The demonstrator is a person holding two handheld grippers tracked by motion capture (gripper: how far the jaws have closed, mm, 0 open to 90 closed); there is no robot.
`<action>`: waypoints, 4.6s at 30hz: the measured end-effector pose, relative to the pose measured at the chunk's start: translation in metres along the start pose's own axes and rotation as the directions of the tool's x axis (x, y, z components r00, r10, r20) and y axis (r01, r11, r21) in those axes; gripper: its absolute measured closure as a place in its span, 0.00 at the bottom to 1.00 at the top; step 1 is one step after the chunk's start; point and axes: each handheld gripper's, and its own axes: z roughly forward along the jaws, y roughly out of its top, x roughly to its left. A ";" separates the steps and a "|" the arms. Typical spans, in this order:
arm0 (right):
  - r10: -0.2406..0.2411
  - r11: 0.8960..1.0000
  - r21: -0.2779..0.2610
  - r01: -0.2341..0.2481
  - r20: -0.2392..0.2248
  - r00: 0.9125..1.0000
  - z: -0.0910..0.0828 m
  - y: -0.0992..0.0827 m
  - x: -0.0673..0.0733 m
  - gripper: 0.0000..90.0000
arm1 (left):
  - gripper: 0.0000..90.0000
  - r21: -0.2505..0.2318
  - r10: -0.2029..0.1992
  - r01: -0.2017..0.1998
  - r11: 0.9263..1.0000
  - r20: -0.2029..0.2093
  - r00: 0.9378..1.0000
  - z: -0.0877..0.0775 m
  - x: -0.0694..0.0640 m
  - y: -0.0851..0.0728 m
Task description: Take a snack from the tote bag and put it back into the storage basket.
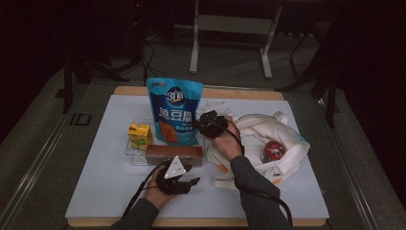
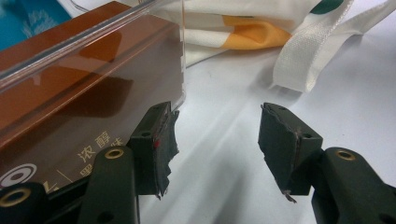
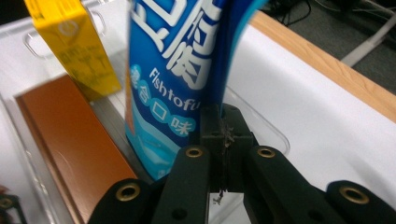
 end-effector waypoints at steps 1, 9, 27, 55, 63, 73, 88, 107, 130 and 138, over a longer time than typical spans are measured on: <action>-0.002 1.000 0.011 0.002 0.009 1.000 0.003 -0.003 0.000 1.00 | 0.50 0.000 -0.001 0.001 1.000 0.000 1.000 0.000 0.000 0.000; 0.005 1.000 0.022 -0.005 0.005 1.000 0.013 -0.001 0.006 1.00 | 0.50 0.001 -0.001 0.001 1.000 0.000 1.000 0.000 0.000 0.000; 0.041 0.999 0.023 -0.041 0.015 0.999 0.032 0.018 0.020 0.99 | 0.50 -0.002 -0.003 0.003 1.000 0.002 1.000 0.000 0.000 0.000; 0.047 0.999 0.019 -0.047 0.015 0.999 0.027 0.019 0.021 0.88 | 0.50 -0.003 -0.003 0.003 1.000 0.004 1.000 0.000 0.000 0.000; 0.036 0.999 0.003 -0.036 0.004 0.999 0.022 0.016 0.021 0.85 | 0.50 0.000 -0.001 0.001 1.000 0.002 1.000 0.000 0.000 0.000; 0.035 0.999 -0.026 -0.036 -0.005 0.999 0.011 0.013 0.019 0.84 | 0.50 -0.003 -0.001 0.001 1.000 0.002 1.000 0.000 0.000 0.000; 0.018 0.999 -0.042 -0.018 0.003 1.000 -0.008 0.012 0.016 0.84 | 0.50 0.000 -0.001 0.001 1.000 0.000 1.000 0.000 0.000 0.000; -0.063 0.998 -0.005 0.063 0.035 0.997 -0.040 0.003 0.011 0.82 | 0.50 0.000 -0.003 0.003 1.000 0.001 1.000 0.000 -0.001 0.000; -0.058 0.998 0.033 0.055 0.111 0.992 -0.076 -0.019 -0.017 0.81 | 0.50 -0.001 -0.005 0.005 1.000 0.002 1.000 0.000 0.000 0.000; -0.055 0.997 0.057 0.047 0.137 0.989 -0.088 -0.029 -0.029 0.81 | 0.50 -0.002 -0.008 0.008 1.000 0.002 1.000 0.000 0.000 0.000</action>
